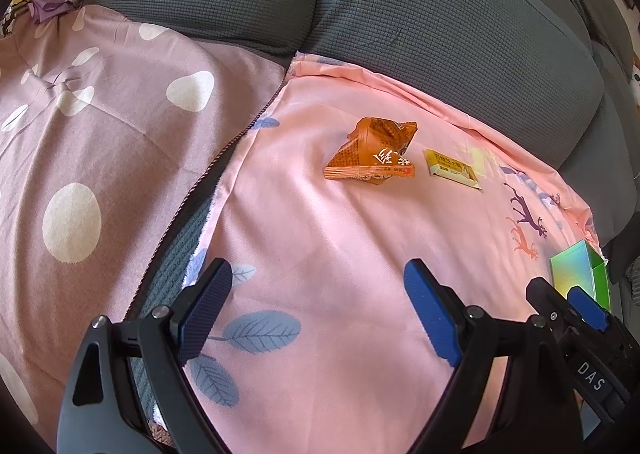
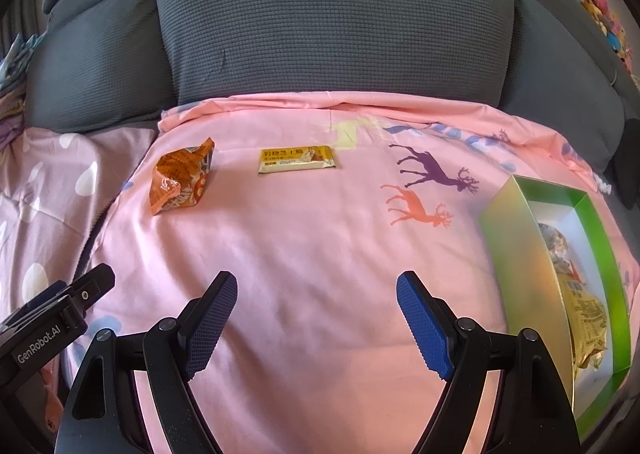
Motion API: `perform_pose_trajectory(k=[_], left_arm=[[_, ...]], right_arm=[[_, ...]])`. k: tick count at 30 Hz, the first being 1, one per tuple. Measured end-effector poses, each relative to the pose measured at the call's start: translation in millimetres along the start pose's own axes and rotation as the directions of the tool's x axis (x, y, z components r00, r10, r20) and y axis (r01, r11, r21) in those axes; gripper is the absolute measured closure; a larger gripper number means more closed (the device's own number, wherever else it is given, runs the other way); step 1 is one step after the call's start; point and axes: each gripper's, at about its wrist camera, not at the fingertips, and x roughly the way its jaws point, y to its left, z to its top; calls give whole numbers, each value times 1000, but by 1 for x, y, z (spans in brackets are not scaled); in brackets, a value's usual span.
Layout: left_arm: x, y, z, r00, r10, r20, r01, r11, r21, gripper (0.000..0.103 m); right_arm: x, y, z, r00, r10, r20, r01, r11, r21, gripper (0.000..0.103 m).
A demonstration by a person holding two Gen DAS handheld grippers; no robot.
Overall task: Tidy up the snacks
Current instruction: 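Move the right gripper toward the orange snack bag on the sheet, then close the right gripper on the orange snack bag and lift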
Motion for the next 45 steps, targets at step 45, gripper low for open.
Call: perform_pose_trajectory(k=[45], left_arm=[[1,61,15,997,-65,-38,52,961,-270,15]], right_arm=[[157,116,95,921,280,-271,-282,959,35,49]])
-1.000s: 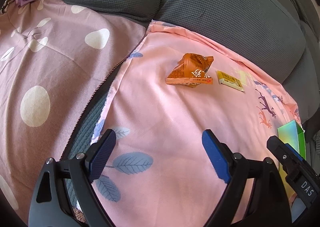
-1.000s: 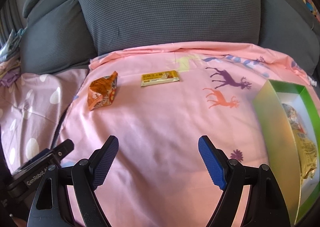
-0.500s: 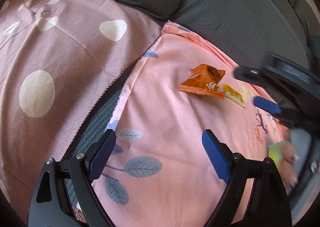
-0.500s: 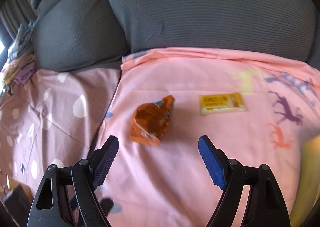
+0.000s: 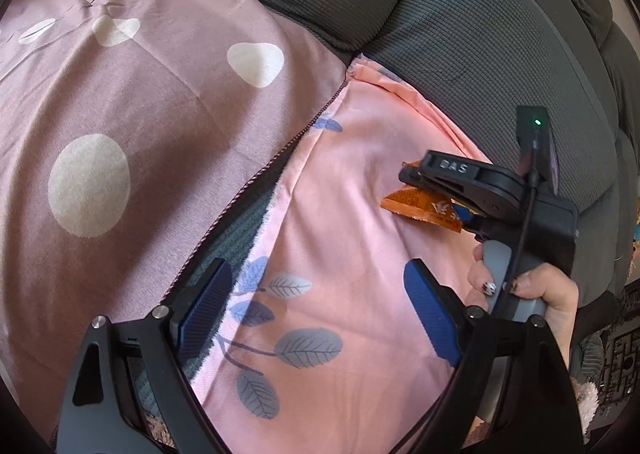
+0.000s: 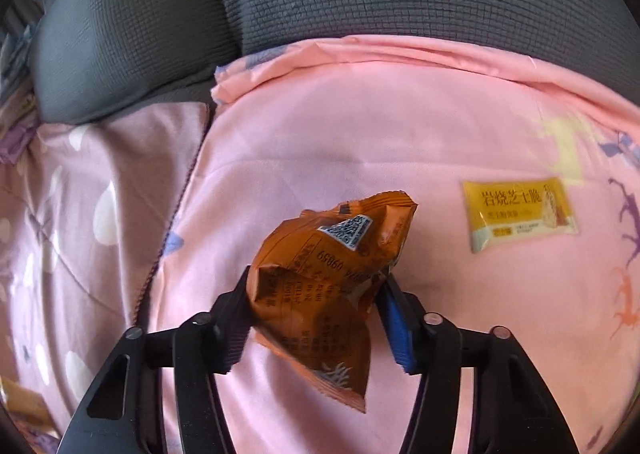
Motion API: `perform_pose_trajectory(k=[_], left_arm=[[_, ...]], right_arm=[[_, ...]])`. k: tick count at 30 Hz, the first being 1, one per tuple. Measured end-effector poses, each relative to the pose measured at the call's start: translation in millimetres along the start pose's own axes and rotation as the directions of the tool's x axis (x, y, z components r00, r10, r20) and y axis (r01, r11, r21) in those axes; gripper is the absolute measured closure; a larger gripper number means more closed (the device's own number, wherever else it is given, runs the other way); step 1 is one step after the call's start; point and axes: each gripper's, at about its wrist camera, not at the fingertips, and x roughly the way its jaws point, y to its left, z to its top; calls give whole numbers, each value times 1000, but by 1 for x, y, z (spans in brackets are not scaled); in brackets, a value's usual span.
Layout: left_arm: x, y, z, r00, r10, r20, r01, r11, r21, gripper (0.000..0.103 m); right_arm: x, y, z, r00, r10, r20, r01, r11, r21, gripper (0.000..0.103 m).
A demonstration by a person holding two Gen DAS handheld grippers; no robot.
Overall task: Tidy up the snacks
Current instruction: 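Close the right gripper on the orange snack bag and lift, then carry the orange snack bag with the right gripper over the green box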
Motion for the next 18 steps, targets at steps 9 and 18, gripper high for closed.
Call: perform_pose_trajectory(k=[9,18], left_arm=[[1,-8,-4,1000,19,9,-19,999,29,15],[9,-32,-19,1000,-1,-21,3,993,116,15]], right_arm=[[-86,-43,-41,992,103,72,-105,994,19,54],[-90,-98,-119,992,117,-37,-113,989,93,54]])
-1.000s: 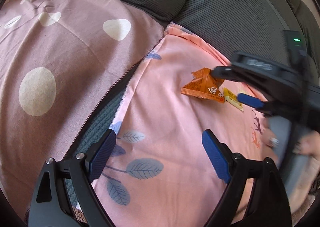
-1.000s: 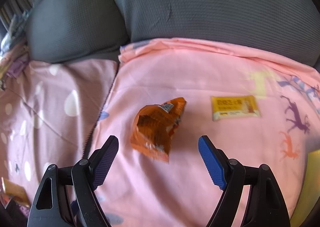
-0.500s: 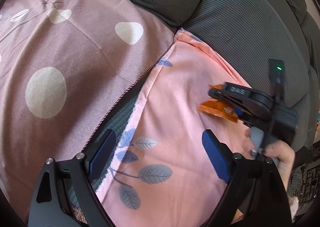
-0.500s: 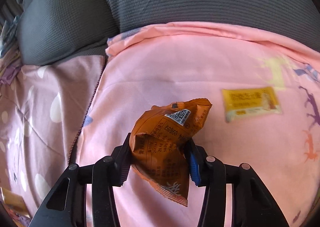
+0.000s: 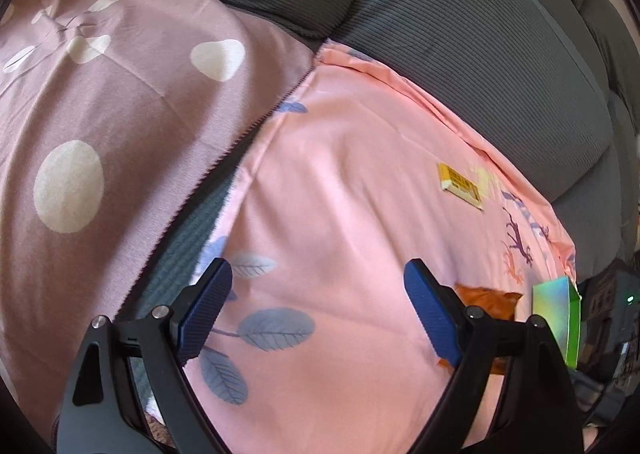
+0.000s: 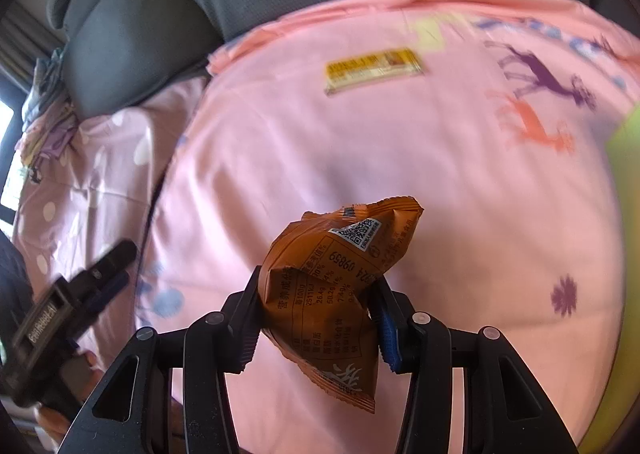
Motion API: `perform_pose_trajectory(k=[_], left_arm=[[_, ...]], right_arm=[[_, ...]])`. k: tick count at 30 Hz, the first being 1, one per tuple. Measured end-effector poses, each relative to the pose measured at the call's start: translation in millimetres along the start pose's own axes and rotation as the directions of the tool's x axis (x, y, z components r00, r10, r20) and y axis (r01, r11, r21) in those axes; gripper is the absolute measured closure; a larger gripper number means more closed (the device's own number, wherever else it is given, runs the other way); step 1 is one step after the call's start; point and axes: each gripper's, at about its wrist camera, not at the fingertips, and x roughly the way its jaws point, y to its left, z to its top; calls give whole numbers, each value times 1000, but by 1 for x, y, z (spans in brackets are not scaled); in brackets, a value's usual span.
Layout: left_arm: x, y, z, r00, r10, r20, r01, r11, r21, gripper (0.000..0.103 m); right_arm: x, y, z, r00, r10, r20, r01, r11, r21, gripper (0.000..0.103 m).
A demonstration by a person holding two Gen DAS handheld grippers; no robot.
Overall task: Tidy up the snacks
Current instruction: 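Carry the orange snack bag with the right gripper over the green box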
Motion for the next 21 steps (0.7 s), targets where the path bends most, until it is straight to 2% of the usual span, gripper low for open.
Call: perform_pose_trajectory(k=[3,5,7,10,12,13,14,15,18,21], left_arm=[[4,-14,-8,999,-24,-22,25,999,44,15],[6,-23,-13,998,-43,-39,46,996,72,15],[10,-35,-19,995,-74,-66,81,991,106,15],[16,-54,-31,983,-131,-129,150,977,149,15],[19,-65,-39,956,-218,-198,249,957,148,15],[21,-71,-44,929,-282,-241,320,937,137,15],[23,-76,-48,912,-312,-265,355,925,133,15],[24,-80,-52,905,-321,-278,368,920,136,15],[30,-91,-62,917,-281,-284,339,924,177,16],[38,-98,-68,907,-286,-311,353,916,188,17]], right_arm=[[-3,-11,-5,1000,-18,-1,18,999,32,49],[-14,-17,-7,999,-11,37,9,998,60,35],[-27,-25,-10,997,5,83,-13,996,91,26],[-47,-34,-12,991,-10,132,-6,993,117,26],[-59,-38,-13,986,-27,164,5,992,129,26],[-62,-40,-13,983,-14,183,-11,991,135,26],[-64,-42,-13,982,4,191,-31,990,139,26],[-64,-43,-13,981,23,191,-51,989,142,26],[-56,-42,-13,982,93,166,-115,985,132,26],[-45,-38,-12,982,133,135,-149,982,115,29]])
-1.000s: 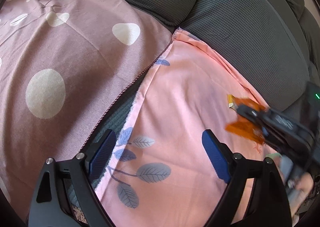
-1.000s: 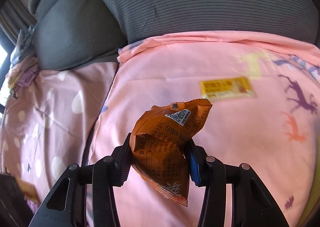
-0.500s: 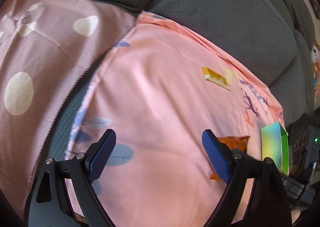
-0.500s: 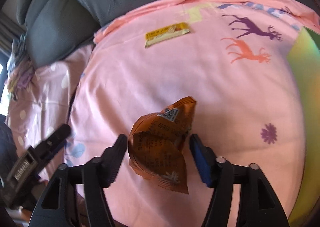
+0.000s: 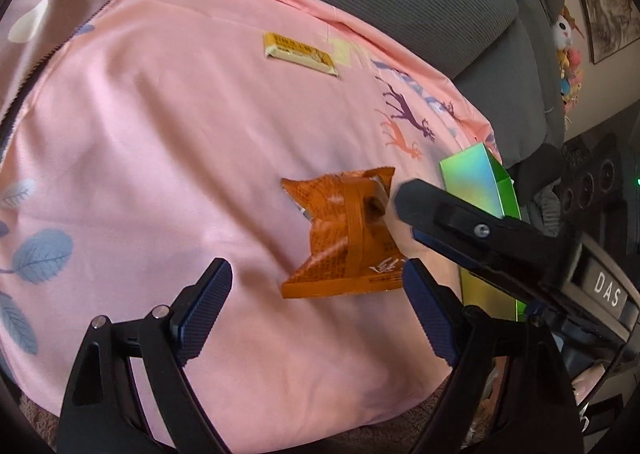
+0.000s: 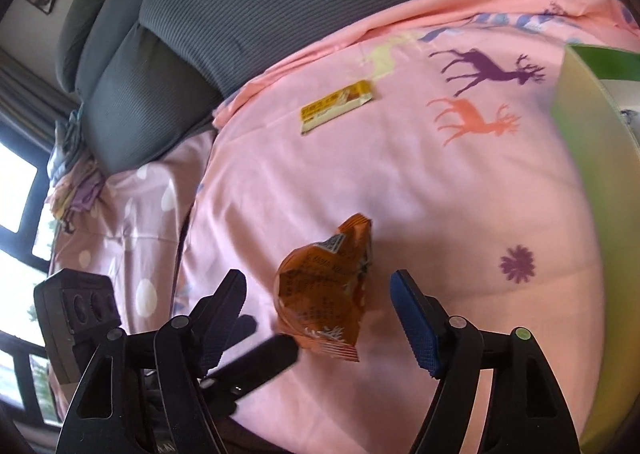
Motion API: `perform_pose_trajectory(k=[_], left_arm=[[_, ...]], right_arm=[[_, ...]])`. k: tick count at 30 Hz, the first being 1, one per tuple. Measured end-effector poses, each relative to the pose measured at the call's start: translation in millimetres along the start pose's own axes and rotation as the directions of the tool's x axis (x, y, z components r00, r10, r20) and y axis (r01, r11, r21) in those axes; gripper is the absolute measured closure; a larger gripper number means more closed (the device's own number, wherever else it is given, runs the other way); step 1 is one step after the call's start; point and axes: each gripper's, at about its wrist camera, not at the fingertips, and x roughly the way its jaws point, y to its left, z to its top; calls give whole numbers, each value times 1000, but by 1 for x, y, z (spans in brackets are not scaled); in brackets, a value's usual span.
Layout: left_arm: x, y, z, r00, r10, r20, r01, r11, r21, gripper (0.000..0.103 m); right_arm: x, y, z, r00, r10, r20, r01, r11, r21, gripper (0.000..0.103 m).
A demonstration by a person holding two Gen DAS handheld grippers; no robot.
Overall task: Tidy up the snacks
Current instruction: 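Carry the orange snack bag with the right gripper over the green box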
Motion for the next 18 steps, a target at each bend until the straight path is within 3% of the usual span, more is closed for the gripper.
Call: perform_pose_trajectory(k=[2,6,7,11,15,18], left_arm=[[6,-4,-2,1000,11,-1,-11,1000,16,23],[16,-9,-3,999,-27,-18,28,999,20,51],[16,-12,-4,1000,-4,-7,5,999,34,51],[8,-29,-4,999,-33,30,29,994,105,67],[-2,-55,-7,994,1,105,-22,979,204,65],[-11,-77,-6,988,-35,148,-6,964,265,71]], right_arm=[[9,-2,-1,999,26,-37,-26,1000,14,35],[28,-13,-2,993,61,-105,-53,996,76,43],[29,-15,-3,993,52,-104,-43,996,80,45],[15,-15,-2,996,79,-44,-76,994,78,48],[-10,-3,-1,996,75,46,-75,997,-3,49],[-34,-2,0,990,83,112,-79,996,-34,53]])
